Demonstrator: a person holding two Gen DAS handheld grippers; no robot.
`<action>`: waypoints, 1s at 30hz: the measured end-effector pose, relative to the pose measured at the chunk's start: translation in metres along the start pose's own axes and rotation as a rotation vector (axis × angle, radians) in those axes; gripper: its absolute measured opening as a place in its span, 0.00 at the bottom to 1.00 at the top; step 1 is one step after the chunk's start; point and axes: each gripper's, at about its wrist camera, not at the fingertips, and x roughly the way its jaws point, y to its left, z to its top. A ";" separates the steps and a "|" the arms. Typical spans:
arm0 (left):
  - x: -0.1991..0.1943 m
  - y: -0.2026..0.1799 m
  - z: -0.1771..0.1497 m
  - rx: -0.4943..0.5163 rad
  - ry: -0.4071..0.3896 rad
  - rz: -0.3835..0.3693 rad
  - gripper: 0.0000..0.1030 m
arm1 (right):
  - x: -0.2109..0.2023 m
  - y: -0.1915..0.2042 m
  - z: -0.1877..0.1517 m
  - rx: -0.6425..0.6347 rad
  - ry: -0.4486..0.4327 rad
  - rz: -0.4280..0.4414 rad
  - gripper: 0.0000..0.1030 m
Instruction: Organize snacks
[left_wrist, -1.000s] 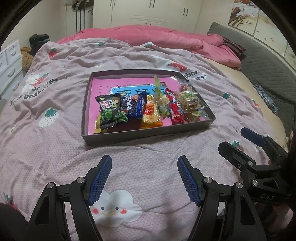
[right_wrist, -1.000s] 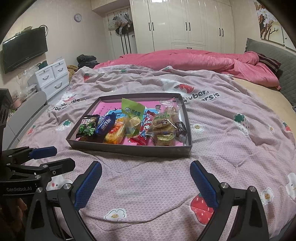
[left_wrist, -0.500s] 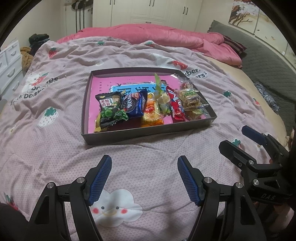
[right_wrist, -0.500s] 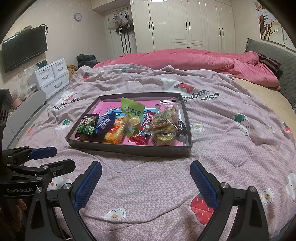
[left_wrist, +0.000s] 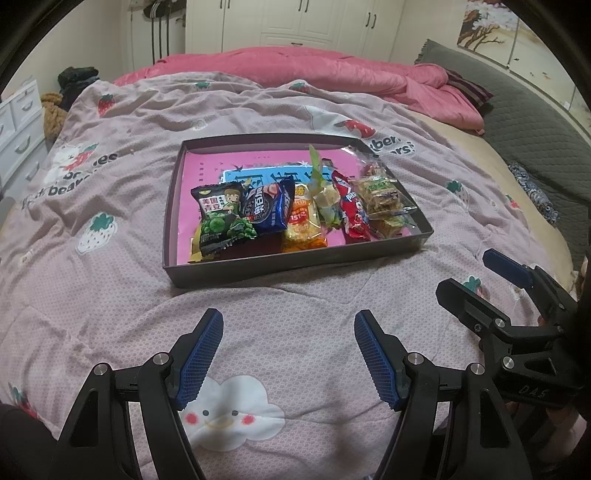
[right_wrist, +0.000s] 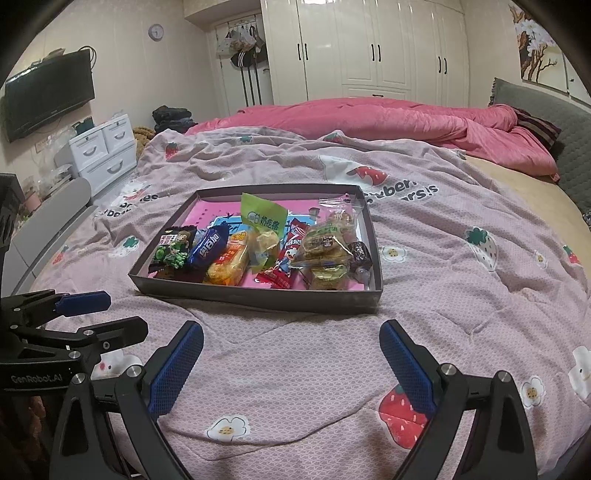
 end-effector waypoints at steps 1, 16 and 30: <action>0.000 0.000 0.000 0.000 0.000 0.001 0.73 | 0.000 0.000 0.000 0.000 0.000 0.001 0.94; -0.001 0.001 0.000 0.004 -0.003 0.009 0.73 | -0.001 -0.001 0.000 0.004 0.001 -0.003 0.94; -0.002 0.001 0.001 0.015 -0.008 0.028 0.73 | 0.000 -0.003 0.001 0.011 0.000 0.002 0.94</action>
